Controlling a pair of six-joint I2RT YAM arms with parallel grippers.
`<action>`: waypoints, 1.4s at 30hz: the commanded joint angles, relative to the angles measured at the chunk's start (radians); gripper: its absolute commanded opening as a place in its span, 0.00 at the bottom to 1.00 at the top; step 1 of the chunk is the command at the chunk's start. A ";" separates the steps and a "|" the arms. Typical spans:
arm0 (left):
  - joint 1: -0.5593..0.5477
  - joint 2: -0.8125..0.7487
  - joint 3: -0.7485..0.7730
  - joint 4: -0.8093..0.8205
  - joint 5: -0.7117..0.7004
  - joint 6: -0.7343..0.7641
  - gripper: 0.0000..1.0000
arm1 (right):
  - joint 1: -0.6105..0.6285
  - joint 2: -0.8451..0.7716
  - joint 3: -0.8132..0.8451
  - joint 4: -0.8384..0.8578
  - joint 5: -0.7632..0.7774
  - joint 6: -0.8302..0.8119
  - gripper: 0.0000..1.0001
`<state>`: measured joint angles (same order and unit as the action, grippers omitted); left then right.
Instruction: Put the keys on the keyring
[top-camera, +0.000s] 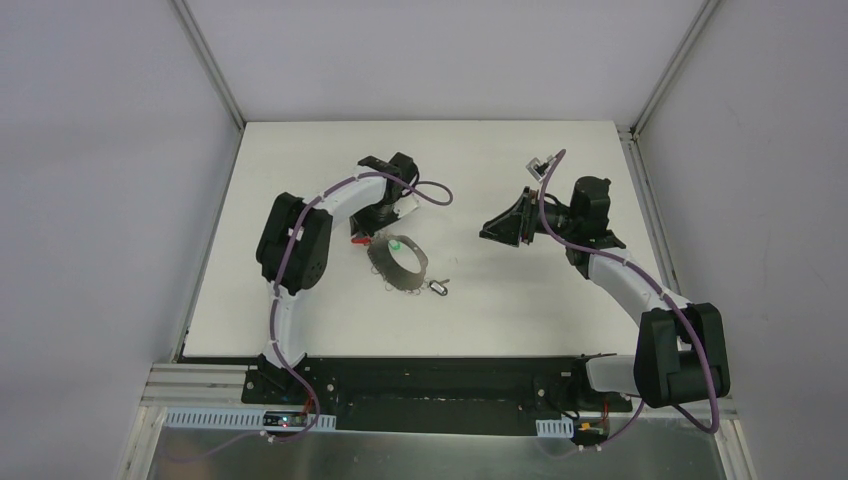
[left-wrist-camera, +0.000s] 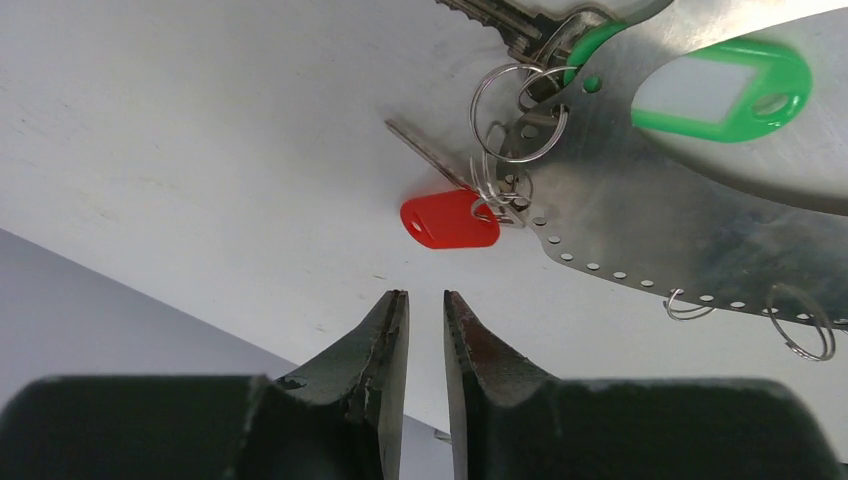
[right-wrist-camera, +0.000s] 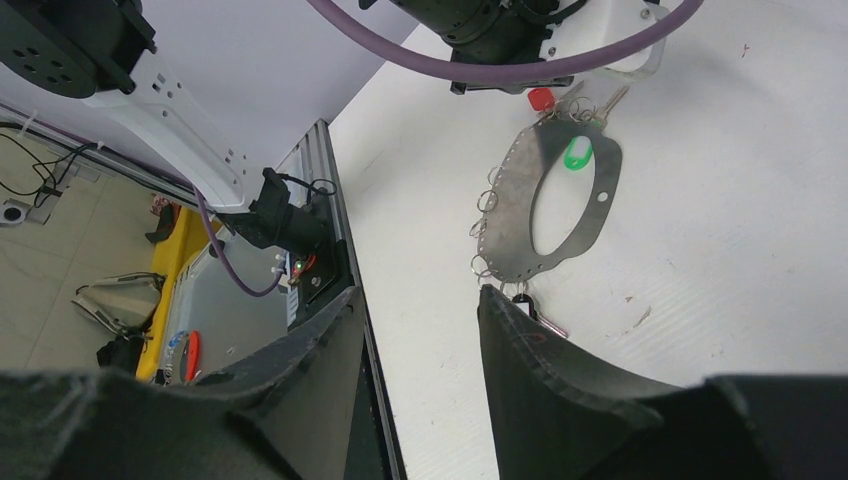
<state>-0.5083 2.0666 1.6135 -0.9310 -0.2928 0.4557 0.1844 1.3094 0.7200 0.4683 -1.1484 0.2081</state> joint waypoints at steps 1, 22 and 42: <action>0.013 0.014 0.026 -0.050 -0.072 0.019 0.22 | -0.010 -0.002 0.050 0.016 -0.020 -0.022 0.49; 0.144 -0.410 -0.142 0.142 0.109 -0.077 0.56 | -0.023 -0.068 0.152 -0.291 0.146 -0.273 0.84; 0.457 -1.063 -0.545 0.519 0.430 -0.318 0.99 | -0.031 -0.170 0.202 -0.601 0.699 -0.376 1.00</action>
<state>-0.1272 1.1625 1.1336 -0.5541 0.0212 0.2584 0.1596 1.2343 0.9279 -0.1108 -0.5224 -0.1978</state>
